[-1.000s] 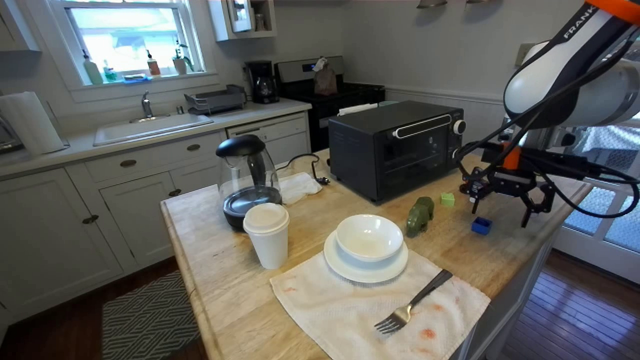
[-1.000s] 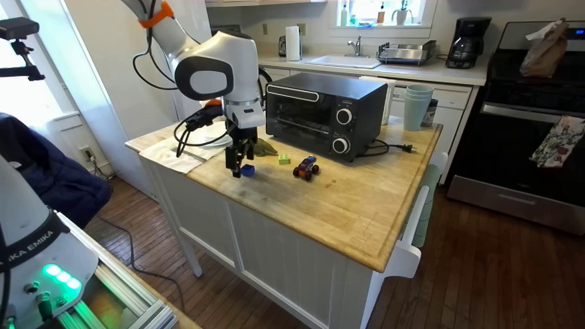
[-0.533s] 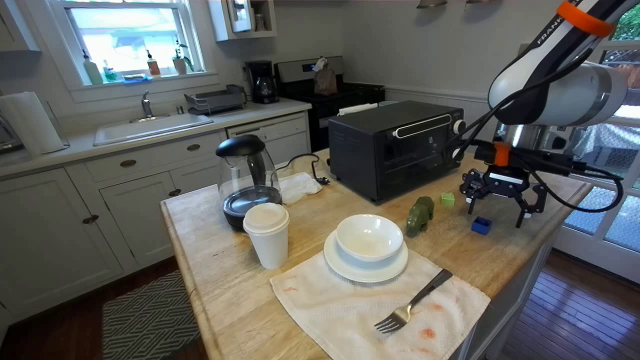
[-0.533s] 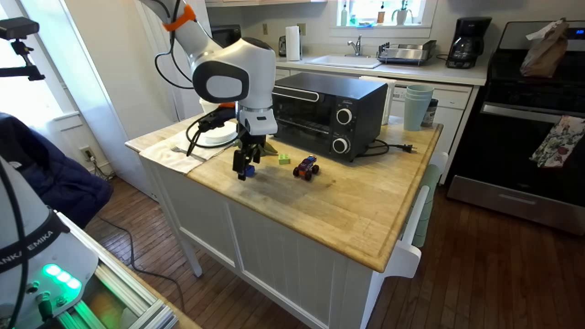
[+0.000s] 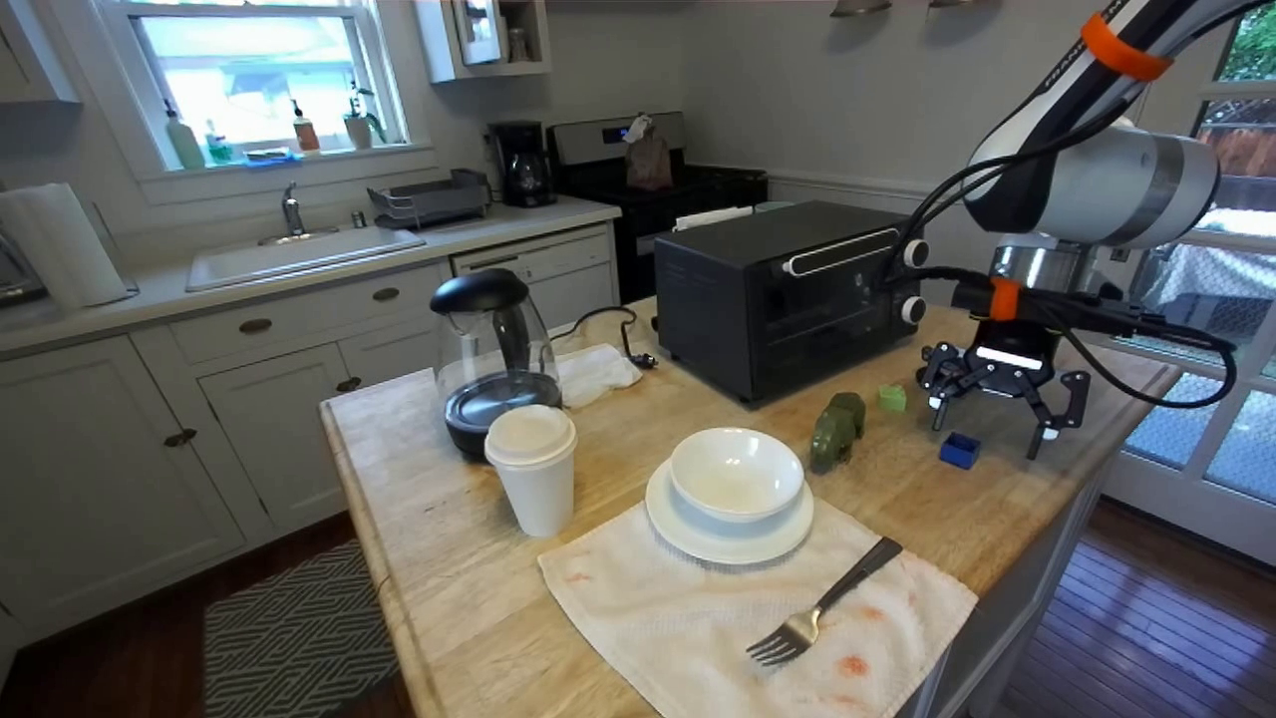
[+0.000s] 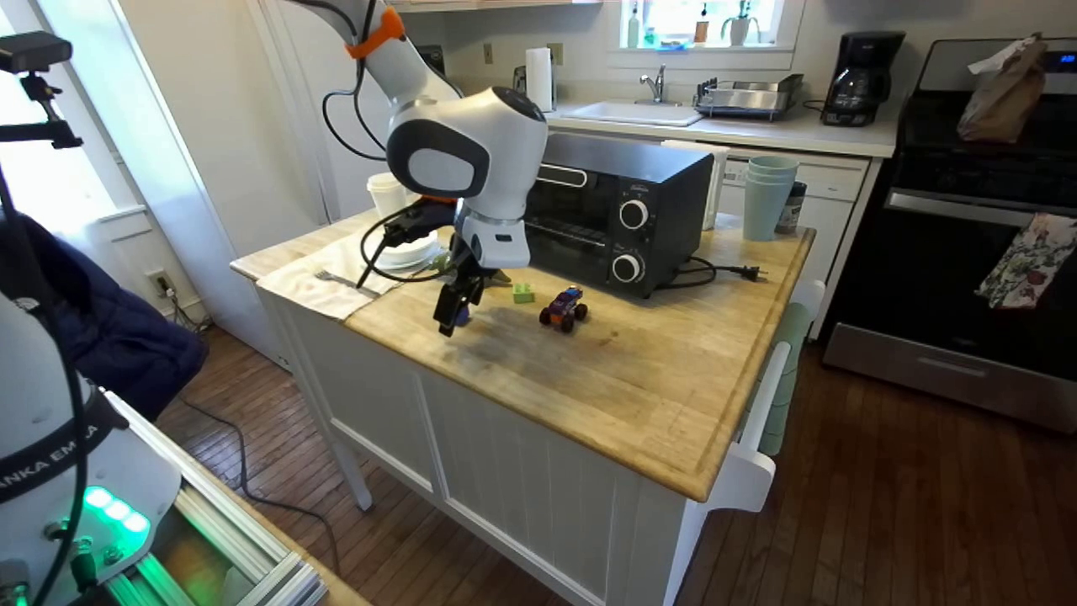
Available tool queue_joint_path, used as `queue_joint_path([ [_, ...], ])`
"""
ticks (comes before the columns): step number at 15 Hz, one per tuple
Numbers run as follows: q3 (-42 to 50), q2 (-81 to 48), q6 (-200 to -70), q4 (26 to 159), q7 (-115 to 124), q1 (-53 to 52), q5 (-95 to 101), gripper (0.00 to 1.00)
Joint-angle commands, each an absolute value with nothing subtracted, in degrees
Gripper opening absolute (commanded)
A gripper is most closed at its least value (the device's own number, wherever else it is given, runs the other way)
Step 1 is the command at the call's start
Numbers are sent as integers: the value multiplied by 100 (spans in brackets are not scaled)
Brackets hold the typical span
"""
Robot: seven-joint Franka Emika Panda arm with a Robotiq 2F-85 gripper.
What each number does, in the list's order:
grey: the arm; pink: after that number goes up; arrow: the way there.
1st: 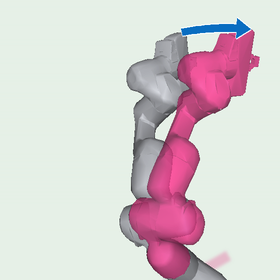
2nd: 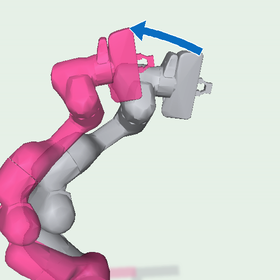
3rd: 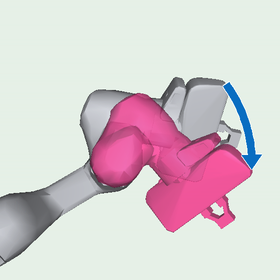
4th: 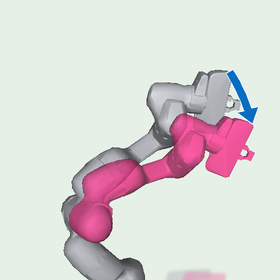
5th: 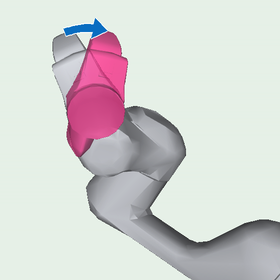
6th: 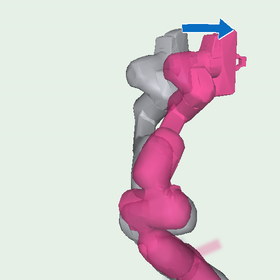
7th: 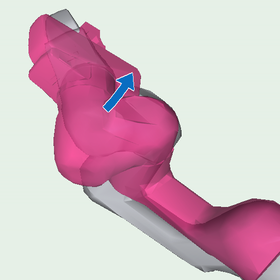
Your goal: Turn the blue bock over
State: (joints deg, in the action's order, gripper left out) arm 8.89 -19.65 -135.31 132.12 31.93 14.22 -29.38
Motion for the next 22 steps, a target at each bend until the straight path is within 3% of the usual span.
queue_joint_path([
  [1,922,-2251,-13027,12826,2786,1585,-3385,100],
  [10,1110,-2711,-12066,12250,2459,1800,-3890,100],
  [11,1136,-2756,-11980,12195,2452,1816,-3903,90],
  [12,1159,-2790,-11922,12153,2449,1822,-3919,72],
  [16,1223,-2926,-11697,11999,2433,1867,-3948,44],
  [18,1248,-2970,-11576,11941,2428,1888,-3961,80],
  [22,1263,-3074,-11227,11790,2422,1944,-3975,100],
])
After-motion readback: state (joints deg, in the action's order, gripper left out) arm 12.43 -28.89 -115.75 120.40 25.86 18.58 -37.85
